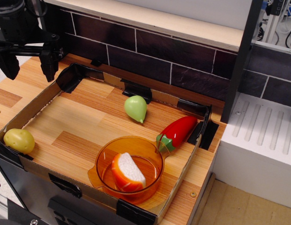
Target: Take sushi out of pot
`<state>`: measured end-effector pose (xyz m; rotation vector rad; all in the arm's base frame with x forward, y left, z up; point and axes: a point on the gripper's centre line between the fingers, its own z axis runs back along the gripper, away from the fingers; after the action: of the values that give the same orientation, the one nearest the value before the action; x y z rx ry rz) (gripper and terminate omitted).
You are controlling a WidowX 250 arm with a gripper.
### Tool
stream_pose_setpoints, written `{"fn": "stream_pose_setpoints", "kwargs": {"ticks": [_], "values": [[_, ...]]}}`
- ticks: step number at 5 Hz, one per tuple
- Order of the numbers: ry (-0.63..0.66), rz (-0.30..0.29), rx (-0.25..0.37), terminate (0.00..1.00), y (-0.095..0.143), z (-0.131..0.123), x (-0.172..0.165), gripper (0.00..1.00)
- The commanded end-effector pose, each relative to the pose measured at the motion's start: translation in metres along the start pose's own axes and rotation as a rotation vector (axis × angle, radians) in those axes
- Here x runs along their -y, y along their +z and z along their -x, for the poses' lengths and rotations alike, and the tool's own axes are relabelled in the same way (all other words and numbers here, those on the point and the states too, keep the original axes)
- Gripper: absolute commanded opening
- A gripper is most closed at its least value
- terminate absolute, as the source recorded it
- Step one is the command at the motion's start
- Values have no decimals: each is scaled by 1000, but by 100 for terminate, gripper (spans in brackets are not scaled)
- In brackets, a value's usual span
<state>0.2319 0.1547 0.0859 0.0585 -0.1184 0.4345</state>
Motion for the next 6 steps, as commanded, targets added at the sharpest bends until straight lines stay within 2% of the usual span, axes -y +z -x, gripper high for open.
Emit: {"fn": "stream_pose_setpoints", "kwargs": {"ticks": [1, 2, 3, 4, 5, 6], "values": [[0, 0, 0, 0, 0, 0, 0, 100], [88, 43, 3, 0, 16, 13, 26, 100], [64, 90, -2, 0, 35, 31, 56, 100], [102, 109, -43, 0, 46, 44, 86, 100], [193, 124, -85, 0, 46, 65, 109, 100], [362, 113, -98, 0, 28, 76, 120, 100]]}}
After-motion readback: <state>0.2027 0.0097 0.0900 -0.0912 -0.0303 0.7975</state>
